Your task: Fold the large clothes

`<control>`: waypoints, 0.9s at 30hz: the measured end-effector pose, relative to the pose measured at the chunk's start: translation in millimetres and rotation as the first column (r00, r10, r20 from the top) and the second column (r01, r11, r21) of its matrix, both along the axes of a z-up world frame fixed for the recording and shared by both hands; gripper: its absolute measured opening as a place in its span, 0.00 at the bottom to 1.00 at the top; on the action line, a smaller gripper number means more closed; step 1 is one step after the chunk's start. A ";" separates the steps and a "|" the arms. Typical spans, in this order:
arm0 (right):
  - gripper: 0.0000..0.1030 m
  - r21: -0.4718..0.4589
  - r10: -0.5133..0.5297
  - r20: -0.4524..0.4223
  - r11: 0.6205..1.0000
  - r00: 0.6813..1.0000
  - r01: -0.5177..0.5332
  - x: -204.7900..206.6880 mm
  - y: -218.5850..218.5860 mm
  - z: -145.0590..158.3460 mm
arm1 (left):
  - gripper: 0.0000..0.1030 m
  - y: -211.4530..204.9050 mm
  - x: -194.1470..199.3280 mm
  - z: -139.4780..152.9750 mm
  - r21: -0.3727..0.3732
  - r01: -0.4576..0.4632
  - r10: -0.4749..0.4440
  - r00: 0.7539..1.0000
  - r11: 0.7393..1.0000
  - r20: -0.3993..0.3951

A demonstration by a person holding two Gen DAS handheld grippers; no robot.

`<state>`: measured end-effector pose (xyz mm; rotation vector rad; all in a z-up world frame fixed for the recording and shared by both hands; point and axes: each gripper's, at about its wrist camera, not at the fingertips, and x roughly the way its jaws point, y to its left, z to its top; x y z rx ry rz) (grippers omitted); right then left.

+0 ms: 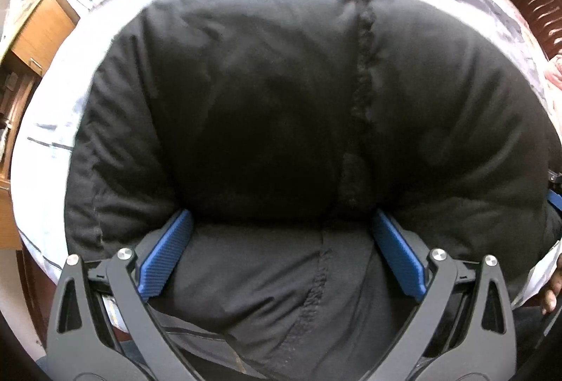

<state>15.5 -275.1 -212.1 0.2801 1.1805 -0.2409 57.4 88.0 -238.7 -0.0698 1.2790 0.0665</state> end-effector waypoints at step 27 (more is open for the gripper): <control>0.99 -0.090 0.256 0.112 0.965 0.960 -0.247 -66.9 129.2 8.9 | 0.98 -2.4 -53.1 14.9 -0.141 0.010 0.012 0.988 0.990 0.156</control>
